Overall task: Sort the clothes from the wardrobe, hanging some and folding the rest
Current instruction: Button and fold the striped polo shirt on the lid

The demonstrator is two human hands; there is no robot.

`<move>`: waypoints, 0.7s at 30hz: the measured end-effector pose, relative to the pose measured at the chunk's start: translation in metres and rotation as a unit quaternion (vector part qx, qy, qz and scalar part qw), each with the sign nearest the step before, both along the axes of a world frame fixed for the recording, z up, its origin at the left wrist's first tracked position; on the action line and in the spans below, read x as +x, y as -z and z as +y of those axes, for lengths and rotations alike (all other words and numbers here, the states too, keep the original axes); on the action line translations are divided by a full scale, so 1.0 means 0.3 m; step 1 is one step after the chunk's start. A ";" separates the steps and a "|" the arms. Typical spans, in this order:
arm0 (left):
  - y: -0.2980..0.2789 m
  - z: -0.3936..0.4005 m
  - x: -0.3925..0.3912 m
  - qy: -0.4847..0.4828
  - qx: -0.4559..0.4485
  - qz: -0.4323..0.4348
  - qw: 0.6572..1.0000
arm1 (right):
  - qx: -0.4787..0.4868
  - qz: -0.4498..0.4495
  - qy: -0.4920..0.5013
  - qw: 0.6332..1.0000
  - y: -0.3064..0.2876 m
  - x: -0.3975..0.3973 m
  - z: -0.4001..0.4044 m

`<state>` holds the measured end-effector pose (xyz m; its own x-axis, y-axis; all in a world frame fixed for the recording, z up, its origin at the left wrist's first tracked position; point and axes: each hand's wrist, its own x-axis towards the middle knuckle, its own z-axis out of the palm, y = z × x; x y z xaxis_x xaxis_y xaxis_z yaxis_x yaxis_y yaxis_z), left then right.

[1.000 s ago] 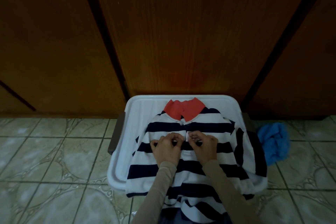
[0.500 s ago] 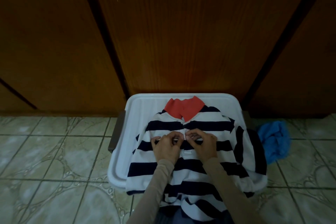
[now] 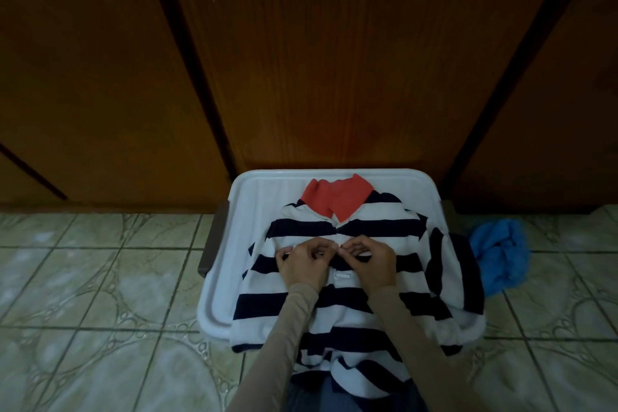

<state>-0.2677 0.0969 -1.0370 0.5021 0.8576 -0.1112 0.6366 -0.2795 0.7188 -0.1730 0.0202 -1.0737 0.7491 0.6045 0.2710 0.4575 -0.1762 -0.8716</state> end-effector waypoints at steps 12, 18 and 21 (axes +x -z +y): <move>-0.002 -0.003 0.003 -0.013 0.010 0.005 1.000 | -0.021 -0.022 0.006 1.000 0.005 -0.005 -0.002; 0.002 -0.004 0.002 -0.014 0.026 0.021 0.999 | -0.040 -0.029 0.007 0.999 0.007 -0.014 0.000; 0.002 -0.006 0.004 -0.017 0.027 0.021 0.999 | -0.051 -0.027 0.003 0.998 -0.002 -0.015 -0.001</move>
<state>-0.2665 0.0951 -1.0377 0.4687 0.8793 -0.0840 0.6750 -0.2952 0.6762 -0.1776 0.0199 -1.0732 0.7388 0.6262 0.2490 0.5027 -0.2660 -0.8225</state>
